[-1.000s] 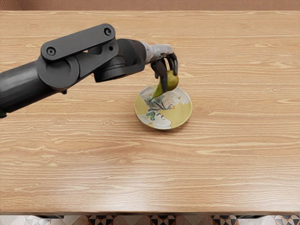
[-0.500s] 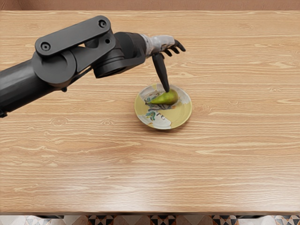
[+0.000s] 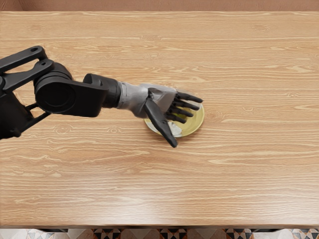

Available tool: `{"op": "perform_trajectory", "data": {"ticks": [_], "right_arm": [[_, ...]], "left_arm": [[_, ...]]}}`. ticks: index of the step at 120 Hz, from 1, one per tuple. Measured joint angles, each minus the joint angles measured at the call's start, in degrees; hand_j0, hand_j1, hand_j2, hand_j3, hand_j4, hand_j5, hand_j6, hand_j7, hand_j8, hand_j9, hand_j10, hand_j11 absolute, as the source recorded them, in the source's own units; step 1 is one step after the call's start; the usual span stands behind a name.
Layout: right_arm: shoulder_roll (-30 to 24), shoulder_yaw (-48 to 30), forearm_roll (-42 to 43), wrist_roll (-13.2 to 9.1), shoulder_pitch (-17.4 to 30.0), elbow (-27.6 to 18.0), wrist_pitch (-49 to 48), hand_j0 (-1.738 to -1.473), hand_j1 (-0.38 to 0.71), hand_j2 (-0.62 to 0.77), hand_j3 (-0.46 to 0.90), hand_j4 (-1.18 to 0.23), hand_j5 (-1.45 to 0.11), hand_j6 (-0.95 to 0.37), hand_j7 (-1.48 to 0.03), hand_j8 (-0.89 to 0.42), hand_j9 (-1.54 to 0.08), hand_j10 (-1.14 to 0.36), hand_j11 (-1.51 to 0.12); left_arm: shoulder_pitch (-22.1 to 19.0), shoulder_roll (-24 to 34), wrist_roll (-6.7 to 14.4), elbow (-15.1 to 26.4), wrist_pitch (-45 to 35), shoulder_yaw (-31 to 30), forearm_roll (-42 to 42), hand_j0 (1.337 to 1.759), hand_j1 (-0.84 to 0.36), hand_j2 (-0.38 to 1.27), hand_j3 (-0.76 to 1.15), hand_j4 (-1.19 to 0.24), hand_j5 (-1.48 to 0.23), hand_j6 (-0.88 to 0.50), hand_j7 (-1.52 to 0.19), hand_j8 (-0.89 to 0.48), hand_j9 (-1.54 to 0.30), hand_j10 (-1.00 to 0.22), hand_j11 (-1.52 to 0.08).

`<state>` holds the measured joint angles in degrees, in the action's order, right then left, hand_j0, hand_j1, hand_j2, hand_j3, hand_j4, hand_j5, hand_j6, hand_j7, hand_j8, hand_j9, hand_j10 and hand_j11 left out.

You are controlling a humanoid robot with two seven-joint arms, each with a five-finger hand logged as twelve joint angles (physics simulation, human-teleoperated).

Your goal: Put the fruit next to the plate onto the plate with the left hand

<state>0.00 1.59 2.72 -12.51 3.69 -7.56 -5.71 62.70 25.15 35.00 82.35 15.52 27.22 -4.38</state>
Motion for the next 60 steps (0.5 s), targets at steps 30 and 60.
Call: {"op": "perform_trajectory", "data": {"ticks": [30, 60], "right_arm": [[0.0, 0.0, 0.0, -0.1, 0.0, 0.0, 0.0, -1.658, -0.35, 0.00, 0.00, 0.00, 0.00, 0.00, 0.00, 0.00, 0.00, 0.00, 0.00], [0.0, 0.0, 0.0, -0.1, -0.1, 0.0, 0.0, -1.658, -0.35, 0.00, 0.00, 0.00, 0.00, 0.00, 0.00, 0.00, 0.00, 0.00, 0.00]], "left_arm": [[-10.7, 12.5, 0.0, 3.3, 11.2, 8.0, 12.5, 1.658, 0.30, 0.01, 0.00, -0.04, -0.06, -0.04, -0.06, -0.04, -0.06, -0.04, -0.06], [-11.6, 23.6, 0.0, 3.3, 18.6, 9.1, 20.8, 1.658, 0.31, 0.01, 0.00, -0.03, -0.04, -0.03, -0.04, -0.03, -0.04, -0.03, -0.04]]}}
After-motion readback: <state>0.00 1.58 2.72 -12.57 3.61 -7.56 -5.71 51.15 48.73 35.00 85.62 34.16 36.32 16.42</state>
